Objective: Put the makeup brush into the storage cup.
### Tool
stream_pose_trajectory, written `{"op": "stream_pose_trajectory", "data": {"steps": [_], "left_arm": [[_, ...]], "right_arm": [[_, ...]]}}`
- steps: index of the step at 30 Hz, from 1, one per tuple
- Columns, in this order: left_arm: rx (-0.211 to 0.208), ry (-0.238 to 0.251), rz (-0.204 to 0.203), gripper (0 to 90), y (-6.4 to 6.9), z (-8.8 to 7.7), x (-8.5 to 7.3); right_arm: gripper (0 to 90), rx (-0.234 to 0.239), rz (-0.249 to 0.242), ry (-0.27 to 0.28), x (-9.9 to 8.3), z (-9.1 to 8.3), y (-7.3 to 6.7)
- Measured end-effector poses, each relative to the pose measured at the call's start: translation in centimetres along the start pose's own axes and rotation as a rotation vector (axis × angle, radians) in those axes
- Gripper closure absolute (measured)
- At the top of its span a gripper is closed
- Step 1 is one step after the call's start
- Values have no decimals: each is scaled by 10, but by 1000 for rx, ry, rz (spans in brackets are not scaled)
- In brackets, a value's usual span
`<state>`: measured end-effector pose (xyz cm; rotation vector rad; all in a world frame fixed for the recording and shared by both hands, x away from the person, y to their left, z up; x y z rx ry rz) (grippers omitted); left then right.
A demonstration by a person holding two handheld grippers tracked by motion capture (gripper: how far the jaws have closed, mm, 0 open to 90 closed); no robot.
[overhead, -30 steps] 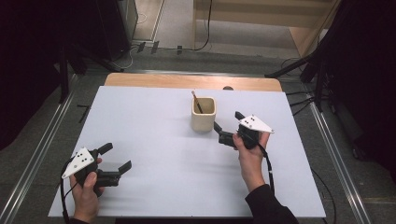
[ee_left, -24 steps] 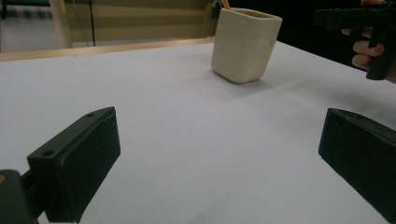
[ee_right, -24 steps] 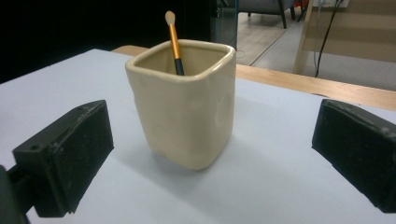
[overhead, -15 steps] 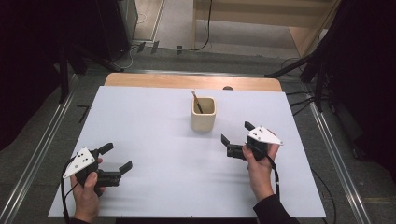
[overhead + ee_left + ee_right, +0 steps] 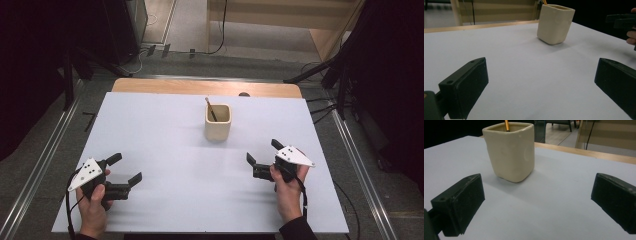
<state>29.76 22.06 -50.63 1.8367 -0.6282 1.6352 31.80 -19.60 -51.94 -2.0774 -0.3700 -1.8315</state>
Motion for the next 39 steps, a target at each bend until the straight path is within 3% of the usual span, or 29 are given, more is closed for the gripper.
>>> {"op": "stream_pose_trajectory", "data": {"steps": [10, 21, 39], "left_arm": [[-6, 0, -2, 0, 1, 1, 0], [-8, -2, -1, 0, 1, 2, -1], [-5, 0, 1, 0, 2, 1, 0]], "right_arm": [[0, -18, -11, 1, -3, -19, 5], [0, -49, -17, -19, -13, -42, 20], [0, -62, -46, -23, -14, -60, 28]]}}
Point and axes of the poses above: each handheld gripper's, and its own axes: z roughly forward along the jaws, x roughly out of its top, y roughly to its right, the point moved 8 cm from there along z, roughly forward along the jaws, and after that the axes turned 13 degrees about y, right-handed, at the moved point
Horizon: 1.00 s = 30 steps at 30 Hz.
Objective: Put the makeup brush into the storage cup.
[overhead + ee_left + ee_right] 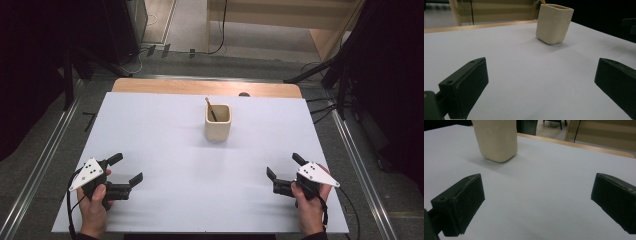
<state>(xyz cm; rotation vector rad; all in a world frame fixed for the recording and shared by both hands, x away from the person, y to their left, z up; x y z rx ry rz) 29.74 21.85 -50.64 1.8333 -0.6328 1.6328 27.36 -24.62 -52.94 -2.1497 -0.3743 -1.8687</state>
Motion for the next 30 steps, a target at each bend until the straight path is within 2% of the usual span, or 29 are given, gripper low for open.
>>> {"op": "stream_pose_trajectory", "data": {"steps": [13, 17, 30], "left_arm": [[-1, 0, 12, 0, 2, 2, 1], [3, 3, 12, 0, 0, 1, 2], [7, -1, 11, 0, -1, 3, 2]], "right_arm": [[0, -15, 21, 8, -1, -16, 12], [0, -16, 10, 11, 0, -21, 14], [0, -19, 6, 0, -4, -25, 17]]}}
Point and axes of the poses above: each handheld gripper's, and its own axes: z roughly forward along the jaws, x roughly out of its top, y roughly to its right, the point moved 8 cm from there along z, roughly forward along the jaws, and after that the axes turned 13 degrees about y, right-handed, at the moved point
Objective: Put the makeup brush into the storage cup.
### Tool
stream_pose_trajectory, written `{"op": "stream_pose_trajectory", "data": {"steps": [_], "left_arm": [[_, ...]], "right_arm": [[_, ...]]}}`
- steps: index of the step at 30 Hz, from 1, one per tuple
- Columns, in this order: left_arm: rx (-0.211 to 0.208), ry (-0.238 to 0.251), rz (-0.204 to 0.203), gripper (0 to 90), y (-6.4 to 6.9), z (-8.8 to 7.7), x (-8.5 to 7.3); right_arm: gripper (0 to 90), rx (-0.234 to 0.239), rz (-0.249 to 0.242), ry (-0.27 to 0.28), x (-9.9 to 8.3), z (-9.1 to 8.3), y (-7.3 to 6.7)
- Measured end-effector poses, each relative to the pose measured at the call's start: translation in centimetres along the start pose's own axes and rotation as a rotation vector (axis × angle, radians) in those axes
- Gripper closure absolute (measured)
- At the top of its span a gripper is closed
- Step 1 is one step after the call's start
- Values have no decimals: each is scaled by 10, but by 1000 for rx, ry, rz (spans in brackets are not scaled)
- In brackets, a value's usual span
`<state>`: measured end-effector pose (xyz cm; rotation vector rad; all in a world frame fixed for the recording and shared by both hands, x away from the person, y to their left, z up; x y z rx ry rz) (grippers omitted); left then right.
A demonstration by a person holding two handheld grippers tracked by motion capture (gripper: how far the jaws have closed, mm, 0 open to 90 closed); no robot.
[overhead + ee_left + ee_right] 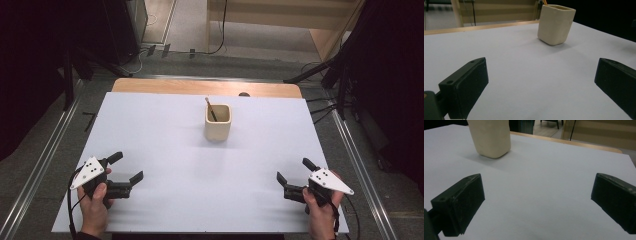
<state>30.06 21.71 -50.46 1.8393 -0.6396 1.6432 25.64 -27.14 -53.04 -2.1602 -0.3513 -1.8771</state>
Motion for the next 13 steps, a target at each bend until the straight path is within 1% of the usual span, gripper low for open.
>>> {"op": "stream_pose_trajectory", "data": {"steps": [2, 5, 7, 8, 11, 13], "left_arm": [[0, 0, -1, 0, 0, 0, 0], [0, 0, -1, 0, 0, 0, -1], [3, -2, -2, 0, 1, 0, -1], [10, -9, 12, 0, 1, -1, -1], [11, -20, 33, 0, 3, -2, -1], [9, -21, 33, 0, 3, -2, -1]], "right_arm": [[0, -1, 6, 4, 1, 0, 0], [0, -4, 2, 9, 2, 1, -1], [0, -9, -20, 5, 4, 1, -3], [0, -12, -27, 4, 5, 1, -4], [0, -4, -39, 10, 8, 2, -8], [0, 0, -37, 10, 8, 3, -8]]}}
Point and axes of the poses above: each handheld gripper's, and its own axes: z roughly forward along the jaws, x roughly out of its top, y roughly to its right, the point moved 8 cm from there along z, roughly forward along the jaws, and after that the axes turned 13 degrees about y, right-handed, at the moved point
